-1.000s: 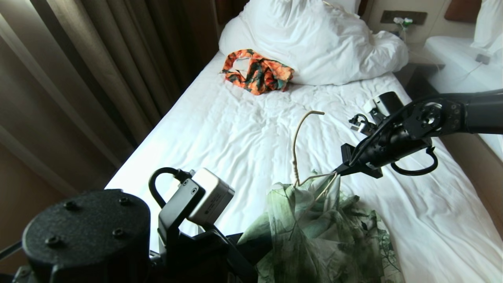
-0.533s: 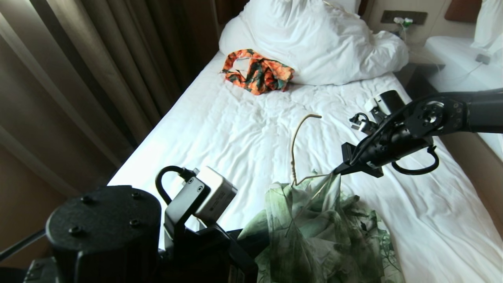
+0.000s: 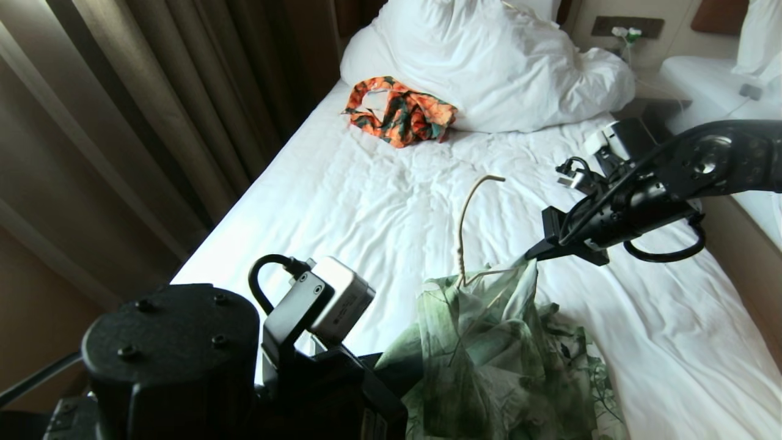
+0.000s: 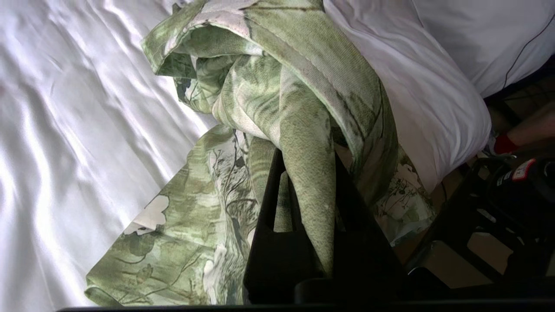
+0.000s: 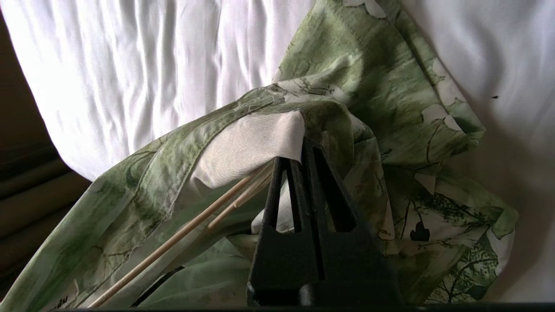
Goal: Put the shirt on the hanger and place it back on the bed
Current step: Hook the other side of the shirt onto the hanger
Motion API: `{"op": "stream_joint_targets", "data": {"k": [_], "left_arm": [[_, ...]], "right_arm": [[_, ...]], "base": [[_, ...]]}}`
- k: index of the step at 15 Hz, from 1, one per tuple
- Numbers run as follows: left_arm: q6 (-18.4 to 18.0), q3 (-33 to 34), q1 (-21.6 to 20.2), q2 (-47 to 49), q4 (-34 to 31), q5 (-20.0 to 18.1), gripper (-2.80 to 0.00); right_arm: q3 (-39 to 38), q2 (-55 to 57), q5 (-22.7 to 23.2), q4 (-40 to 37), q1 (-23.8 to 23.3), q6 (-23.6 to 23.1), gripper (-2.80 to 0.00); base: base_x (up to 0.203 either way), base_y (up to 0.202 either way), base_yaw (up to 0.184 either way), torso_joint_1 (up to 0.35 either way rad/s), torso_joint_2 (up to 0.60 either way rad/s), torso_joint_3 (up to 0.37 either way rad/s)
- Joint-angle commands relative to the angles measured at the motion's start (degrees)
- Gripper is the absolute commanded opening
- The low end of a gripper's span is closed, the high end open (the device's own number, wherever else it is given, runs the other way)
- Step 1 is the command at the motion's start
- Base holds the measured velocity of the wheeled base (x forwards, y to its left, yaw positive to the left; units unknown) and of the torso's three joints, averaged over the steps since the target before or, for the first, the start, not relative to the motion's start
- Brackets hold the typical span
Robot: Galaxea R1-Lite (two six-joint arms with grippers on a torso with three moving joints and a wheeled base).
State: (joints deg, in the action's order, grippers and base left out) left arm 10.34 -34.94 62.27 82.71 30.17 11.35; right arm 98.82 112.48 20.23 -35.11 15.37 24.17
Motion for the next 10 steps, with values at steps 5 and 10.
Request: {"op": "stream_joint_targets", "data": {"k": [5, 10], "left_arm": [[-0.1, -4.7, 0.1, 1.3, -0.5, 0.2, -2.8], [-1.2, -8.7, -0.1, 2.3, -1.3, 0.2, -2.8]], "right_arm": [[1.7, -7.7, 1.8, -0.1, 3.1, 0.4, -2.8], [1.8, -11.1, 1.9, 0.3, 5.8, 2.6, -2.8]], "base": [[0.0, 0.0, 0.0, 0.0, 0.0, 0.0], [0.0, 0.0, 0.0, 0.0, 0.0, 0.0]]}}
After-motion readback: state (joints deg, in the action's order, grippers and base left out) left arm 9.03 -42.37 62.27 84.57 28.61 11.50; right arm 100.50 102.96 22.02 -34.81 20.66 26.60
